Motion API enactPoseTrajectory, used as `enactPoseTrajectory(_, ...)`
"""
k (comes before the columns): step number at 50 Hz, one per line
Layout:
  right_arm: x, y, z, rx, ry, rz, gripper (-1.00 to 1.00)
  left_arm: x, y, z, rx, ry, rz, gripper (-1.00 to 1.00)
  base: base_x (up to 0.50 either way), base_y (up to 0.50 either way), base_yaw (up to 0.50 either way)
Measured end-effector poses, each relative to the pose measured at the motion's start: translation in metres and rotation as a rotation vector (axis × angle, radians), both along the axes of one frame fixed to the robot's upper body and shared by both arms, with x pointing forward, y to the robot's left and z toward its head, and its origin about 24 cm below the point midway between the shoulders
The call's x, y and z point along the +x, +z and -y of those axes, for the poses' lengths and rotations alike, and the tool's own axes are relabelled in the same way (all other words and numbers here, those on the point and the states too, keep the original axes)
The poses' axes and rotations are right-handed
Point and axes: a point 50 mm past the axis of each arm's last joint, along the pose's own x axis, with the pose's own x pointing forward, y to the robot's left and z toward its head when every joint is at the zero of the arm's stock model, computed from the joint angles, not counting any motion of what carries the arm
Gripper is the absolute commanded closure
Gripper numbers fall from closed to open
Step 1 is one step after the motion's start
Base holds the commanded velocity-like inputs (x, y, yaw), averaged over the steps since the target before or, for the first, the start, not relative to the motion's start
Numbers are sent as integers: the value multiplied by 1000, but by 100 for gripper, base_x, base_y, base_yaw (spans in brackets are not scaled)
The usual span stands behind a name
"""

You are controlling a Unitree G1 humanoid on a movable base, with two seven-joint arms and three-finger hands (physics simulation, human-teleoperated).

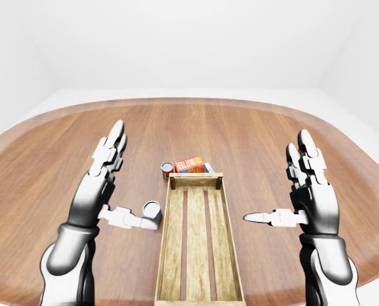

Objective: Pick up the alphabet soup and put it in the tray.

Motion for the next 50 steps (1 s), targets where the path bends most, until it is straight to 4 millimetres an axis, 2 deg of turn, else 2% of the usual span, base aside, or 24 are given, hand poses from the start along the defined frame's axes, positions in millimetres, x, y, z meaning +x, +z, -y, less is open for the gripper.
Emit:
enactPoseTrajectory(10, -4, 7, 2, 6, -8, 33, -98, 11, -11, 2, 370, -4, -116, -100, 0, 0, 0)
enactPoseTrajectory(20, -5, 13, 2, 6, -9, 63, -98, 26, -43, -7, 652, 42, -342, -100, 0, 0, 0)
enactPoseTrajectory(28, -7, 17, 1, 4, -9, 81, -98, 34, -65, -17, 769, 104, -474, -100, 0, 0, 0)
enactPoseTrajectory(36, -8, 20, 0, 1, -7, 100, -98, 43, -80, -22, 865, 139, -558, -100, 0, 0, 0)
enactPoseTrajectory(50, -13, 25, 0, -13, -13, 120, -98, 58, -101, -19, 1014, 154, -651, -100, 0, 0, 0)
